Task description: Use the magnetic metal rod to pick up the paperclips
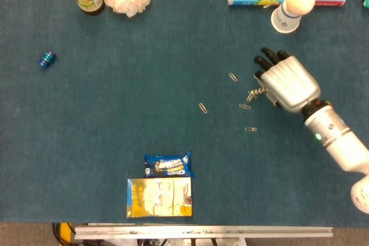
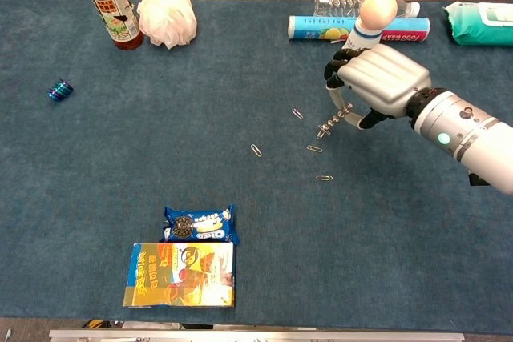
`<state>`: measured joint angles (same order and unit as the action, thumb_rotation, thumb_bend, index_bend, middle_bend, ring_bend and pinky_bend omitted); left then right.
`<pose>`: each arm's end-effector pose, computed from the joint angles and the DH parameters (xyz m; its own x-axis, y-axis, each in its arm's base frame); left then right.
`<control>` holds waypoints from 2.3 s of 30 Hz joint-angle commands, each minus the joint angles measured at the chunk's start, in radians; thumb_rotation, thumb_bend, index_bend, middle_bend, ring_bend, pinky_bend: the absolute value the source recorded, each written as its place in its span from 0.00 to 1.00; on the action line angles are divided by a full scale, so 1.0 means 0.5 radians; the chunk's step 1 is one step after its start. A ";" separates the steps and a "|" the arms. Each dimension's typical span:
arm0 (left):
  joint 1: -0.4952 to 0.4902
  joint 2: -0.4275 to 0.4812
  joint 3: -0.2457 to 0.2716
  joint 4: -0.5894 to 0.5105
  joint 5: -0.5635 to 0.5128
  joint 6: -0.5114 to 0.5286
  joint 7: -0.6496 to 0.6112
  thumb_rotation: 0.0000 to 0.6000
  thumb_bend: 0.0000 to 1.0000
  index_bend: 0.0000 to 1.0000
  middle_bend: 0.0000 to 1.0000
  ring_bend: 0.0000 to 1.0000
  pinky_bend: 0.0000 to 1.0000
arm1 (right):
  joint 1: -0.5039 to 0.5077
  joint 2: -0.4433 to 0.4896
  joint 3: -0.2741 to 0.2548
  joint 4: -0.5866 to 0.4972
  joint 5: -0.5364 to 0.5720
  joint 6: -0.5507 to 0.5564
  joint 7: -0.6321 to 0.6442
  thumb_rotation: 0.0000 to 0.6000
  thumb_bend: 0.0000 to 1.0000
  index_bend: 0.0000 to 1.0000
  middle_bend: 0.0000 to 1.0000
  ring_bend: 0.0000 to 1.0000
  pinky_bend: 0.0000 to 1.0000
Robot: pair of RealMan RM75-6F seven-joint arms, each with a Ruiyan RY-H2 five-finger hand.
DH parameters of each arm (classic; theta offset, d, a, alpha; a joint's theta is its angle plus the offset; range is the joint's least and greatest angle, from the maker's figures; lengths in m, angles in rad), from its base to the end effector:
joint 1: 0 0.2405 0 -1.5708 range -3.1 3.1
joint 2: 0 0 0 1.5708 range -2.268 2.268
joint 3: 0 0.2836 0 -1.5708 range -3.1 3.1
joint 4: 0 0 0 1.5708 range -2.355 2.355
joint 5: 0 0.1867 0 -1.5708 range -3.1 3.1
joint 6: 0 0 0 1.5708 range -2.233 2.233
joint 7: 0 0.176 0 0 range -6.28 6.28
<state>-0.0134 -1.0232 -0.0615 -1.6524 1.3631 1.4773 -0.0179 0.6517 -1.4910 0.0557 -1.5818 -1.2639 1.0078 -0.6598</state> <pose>-0.3575 0.1886 0.2322 0.4166 0.0211 0.9089 0.8909 0.1895 -0.4128 -0.1798 -0.3350 -0.0055 0.7338 -0.1304 0.6667 -0.6201 -0.5294 0.5790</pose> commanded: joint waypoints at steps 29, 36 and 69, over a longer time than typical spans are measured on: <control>0.012 0.017 -0.013 -0.007 -0.024 -0.001 -0.014 1.00 0.12 0.40 0.47 0.39 0.57 | -0.014 -0.032 -0.093 -0.029 -0.090 -0.004 -0.051 1.00 0.30 0.58 0.28 0.14 0.31; 0.011 0.017 -0.018 -0.005 -0.036 -0.007 -0.017 1.00 0.12 0.40 0.47 0.39 0.57 | -0.019 -0.036 -0.104 -0.029 -0.103 -0.004 -0.049 1.00 0.30 0.58 0.28 0.14 0.31; 0.012 0.016 -0.020 -0.004 -0.046 -0.011 0.008 1.00 0.12 0.40 0.47 0.39 0.57 | -0.149 0.143 -0.278 -0.189 -0.405 0.029 0.146 1.00 0.30 0.58 0.28 0.14 0.31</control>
<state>-0.0076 -1.0153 -0.0717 -1.6546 1.3402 1.4717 -0.0141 0.5776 -1.4193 -0.0831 -1.6765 -1.4666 1.0228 -0.5875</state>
